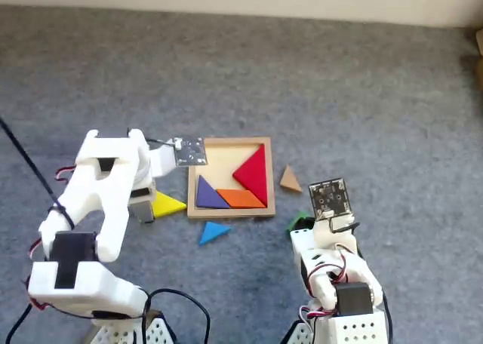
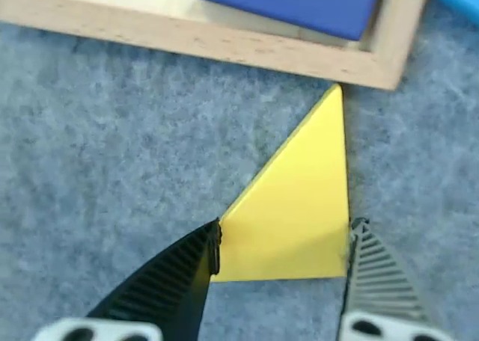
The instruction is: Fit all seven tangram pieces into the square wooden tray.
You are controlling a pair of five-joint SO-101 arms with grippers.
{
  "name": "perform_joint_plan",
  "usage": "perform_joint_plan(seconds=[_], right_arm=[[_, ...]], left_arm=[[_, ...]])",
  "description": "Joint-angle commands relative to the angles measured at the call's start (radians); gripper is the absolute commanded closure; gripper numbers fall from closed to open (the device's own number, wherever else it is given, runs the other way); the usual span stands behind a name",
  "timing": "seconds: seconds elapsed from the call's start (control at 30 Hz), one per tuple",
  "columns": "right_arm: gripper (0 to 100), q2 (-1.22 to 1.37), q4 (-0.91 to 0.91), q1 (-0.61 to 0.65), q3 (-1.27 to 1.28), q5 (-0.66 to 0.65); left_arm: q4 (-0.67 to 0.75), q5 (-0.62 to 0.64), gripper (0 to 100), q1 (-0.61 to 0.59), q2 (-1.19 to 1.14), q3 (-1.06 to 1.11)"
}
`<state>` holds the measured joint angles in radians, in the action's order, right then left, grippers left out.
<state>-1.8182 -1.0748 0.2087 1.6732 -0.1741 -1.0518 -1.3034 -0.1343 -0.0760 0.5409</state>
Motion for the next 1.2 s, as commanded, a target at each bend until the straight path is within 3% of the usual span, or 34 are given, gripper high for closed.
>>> perform_joint_plan(seconds=[0.0,0.4,0.67,0.9,1.17], right_arm=[[96.9,-0.007,-0.004,-0.010,0.151,-0.002],[96.9,-0.007,-0.004,-0.010,0.151,-0.002],[96.9,-0.007,-0.004,-0.010,0.151,-0.002],[96.9,-0.007,-0.004,-0.010,0.151,-0.002],[96.9,-0.007,-0.004,-0.010,0.151,-0.002]], left_arm=[[0.077,-0.147,73,0.025,-0.044,-0.053],[-0.009,-0.130,73,-0.119,-0.156,-0.157],[-0.143,0.181,73,-0.156,-0.156,-0.159],[-0.327,0.580,73,-0.120,-0.154,-0.262],[-0.460,0.730,73,-0.120,-0.154,-0.526]])
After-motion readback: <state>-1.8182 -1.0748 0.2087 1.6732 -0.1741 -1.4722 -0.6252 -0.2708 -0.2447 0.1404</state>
